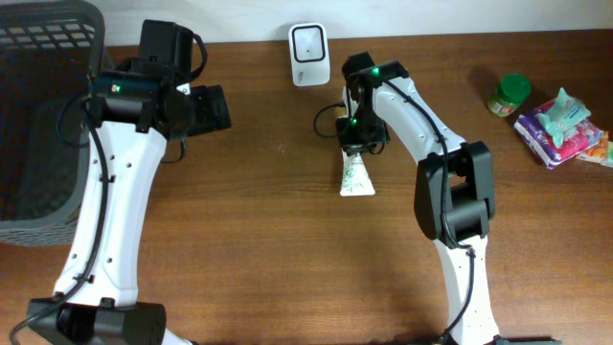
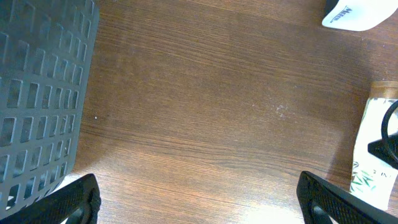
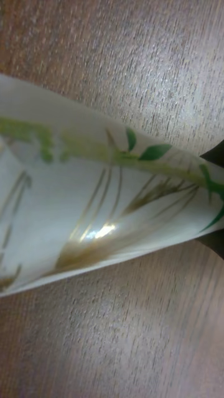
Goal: Scan the item barcode
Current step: 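Lift the white tube up to the scanner window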
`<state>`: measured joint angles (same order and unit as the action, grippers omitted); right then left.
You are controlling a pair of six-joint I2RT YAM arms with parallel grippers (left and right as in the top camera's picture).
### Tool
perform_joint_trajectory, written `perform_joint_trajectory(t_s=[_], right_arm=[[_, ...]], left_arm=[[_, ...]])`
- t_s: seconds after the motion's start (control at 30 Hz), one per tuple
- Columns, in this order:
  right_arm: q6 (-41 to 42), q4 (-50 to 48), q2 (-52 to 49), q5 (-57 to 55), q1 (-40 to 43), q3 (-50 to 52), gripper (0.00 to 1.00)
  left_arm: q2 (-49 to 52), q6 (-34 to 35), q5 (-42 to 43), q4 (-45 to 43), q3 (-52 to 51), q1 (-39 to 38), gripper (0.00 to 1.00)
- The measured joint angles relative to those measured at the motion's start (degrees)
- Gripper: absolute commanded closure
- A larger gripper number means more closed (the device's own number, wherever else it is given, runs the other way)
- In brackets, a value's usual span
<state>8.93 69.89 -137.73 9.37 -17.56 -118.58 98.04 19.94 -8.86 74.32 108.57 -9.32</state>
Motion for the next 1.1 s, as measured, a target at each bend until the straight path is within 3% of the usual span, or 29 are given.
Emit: perform_joint_trajectory(t_s=[0.27,0.53,0.67,1.1], right_arm=[[0.2,-4.1,-2.1,-0.3,-0.1,-19.0,0.96],[0.1,-33.3,-2.6,-0.5,-0.1,-22.8,0.96],[1.2,-41.7,-4.9,-0.9,-0.1,-22.8,0.96],[4.9,-43.5,-11.4,-0.9,0.2,-22.7,0.96]], left_arm=[[0.0,0.0,0.0,0.0,0.0,0.0,0.01],[0.0,0.0,0.0,0.0,0.0,0.0,0.01],[0.0,0.0,0.0,0.0,0.0,0.0,0.01],[0.0,0.0,0.0,0.0,0.0,0.0,0.01]])
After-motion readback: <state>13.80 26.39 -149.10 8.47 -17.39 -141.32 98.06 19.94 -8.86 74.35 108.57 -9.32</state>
